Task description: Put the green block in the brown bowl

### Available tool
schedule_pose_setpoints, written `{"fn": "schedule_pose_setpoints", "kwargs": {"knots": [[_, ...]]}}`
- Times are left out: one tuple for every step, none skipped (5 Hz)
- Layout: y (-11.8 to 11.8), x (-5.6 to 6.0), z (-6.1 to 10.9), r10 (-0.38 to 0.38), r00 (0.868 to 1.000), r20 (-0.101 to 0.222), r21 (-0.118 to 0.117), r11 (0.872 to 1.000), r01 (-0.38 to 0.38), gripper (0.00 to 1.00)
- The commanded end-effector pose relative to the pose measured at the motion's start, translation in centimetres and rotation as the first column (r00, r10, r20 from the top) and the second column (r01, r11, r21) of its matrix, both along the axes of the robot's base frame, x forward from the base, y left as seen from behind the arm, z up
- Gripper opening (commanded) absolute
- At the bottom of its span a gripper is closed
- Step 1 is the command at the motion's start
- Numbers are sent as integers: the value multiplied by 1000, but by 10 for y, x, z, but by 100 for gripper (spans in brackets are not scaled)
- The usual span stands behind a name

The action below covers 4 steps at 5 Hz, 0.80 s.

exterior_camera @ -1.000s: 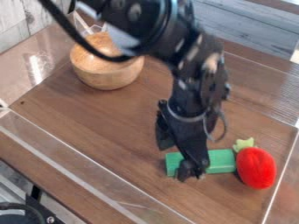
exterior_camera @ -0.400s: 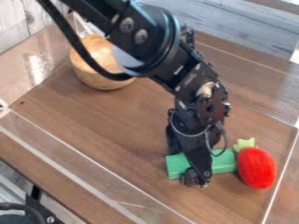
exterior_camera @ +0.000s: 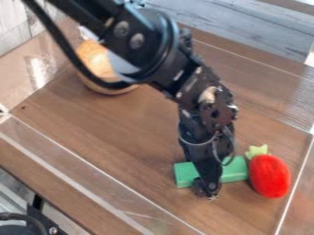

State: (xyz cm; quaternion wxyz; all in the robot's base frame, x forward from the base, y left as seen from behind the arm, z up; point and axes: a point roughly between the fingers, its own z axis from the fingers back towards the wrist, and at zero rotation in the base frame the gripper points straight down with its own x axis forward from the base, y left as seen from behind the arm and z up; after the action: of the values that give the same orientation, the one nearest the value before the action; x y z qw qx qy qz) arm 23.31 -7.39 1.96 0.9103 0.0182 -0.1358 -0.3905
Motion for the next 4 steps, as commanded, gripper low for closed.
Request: {"fn": "schedule_pose_setpoints", "kwargs": {"knots": [[-3, 9, 12, 4, 1000, 4, 2, 1000, -4, 100], [-9, 16, 24, 18, 1000, 7, 1, 1000, -18, 100], [-2, 14, 27, 12, 999, 34, 4, 1000, -12, 100], [8, 9, 25, 30, 999, 44, -1, 1000, -30, 100]]}}
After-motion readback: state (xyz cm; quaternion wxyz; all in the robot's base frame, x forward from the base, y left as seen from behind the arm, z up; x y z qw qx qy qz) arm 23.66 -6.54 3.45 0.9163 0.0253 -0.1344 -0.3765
